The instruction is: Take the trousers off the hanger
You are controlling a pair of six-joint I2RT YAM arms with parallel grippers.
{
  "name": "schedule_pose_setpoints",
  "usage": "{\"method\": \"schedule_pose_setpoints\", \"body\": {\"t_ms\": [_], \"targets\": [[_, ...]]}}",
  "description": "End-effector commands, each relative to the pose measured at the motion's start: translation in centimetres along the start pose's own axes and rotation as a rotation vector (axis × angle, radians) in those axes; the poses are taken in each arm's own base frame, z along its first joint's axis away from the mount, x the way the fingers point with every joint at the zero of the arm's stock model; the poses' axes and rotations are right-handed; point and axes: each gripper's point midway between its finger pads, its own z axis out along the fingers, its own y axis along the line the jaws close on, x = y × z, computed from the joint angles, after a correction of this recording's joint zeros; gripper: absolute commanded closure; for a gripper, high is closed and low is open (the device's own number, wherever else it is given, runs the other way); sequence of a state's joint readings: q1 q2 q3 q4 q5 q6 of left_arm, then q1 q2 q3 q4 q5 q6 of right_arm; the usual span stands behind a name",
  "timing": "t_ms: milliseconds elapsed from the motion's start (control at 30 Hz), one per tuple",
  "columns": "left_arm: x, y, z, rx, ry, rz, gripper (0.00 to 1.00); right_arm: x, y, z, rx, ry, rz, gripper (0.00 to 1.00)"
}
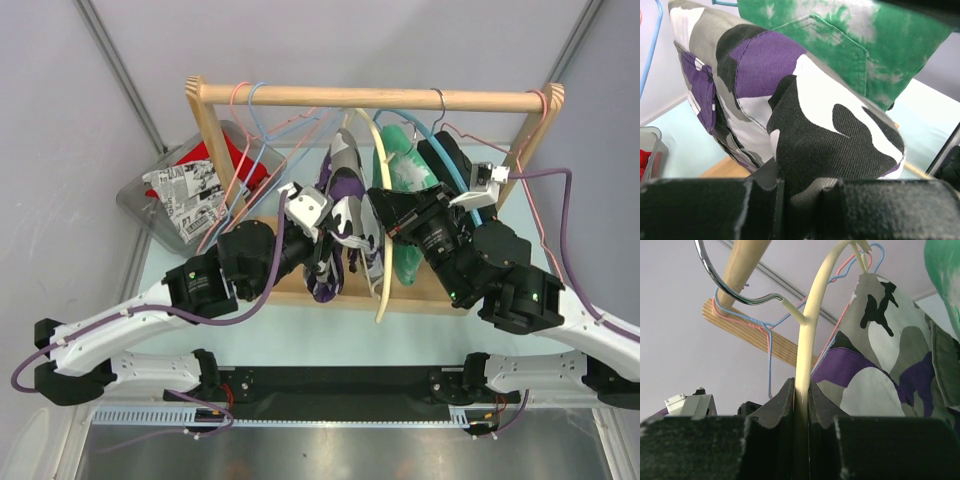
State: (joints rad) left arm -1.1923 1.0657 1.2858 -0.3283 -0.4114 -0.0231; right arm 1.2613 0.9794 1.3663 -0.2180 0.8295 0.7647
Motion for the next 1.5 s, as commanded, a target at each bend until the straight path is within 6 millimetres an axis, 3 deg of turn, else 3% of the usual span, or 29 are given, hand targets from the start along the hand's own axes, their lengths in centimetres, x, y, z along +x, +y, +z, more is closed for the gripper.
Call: {"method": "schedule_pose_setpoints", "body": {"t_ms": [0, 200, 500, 900, 1167, 1367, 1467], "targets": [[-10.3, 1.5, -4.6, 0.023, -0.305, -0.148, 1.0, -5.1, 1.0, -0.8, 0.008, -0.099, -0.124, 1.0], [-12.5, 0.4, -6.2, 0.119, -0.363, -0.199, 1.0, -3.7, 0.9, -0.2, 0.009, -0.052, -0.206, 1.0], [-18.5, -2.2, -9.6, 0.333, -0.52, -0.314, 1.0, -0.7, -0.8, 0.4, 0.053, 0.006, -0.239, 1.0], [-23.9, -3.2, -15.1, 0.522, -0.659, -0.396, 1.0, 2.7, -6.0, -0.7, 0.14, 0.076, -0.247, 1.0], [-26.5, -1.6, -17.9, 0.507, -0.705, -0.402, 1.0, 3.9, -7.5, -1.3, 0.135, 0.103, -0.257, 1.0], [-31.1, 0.2, -23.2, 0.526, -0.855, -0.368, 1.0, 5.0, -7.4, -1.1, 0.115, 0.126, -0.267, 1.0], [-32.4, 1.5, -24.9, 0.484, -0.907, -0.334, 1.0, 5.2, -7.3, -1.0, 0.111, 0.131, -0.272, 1.0]]}}
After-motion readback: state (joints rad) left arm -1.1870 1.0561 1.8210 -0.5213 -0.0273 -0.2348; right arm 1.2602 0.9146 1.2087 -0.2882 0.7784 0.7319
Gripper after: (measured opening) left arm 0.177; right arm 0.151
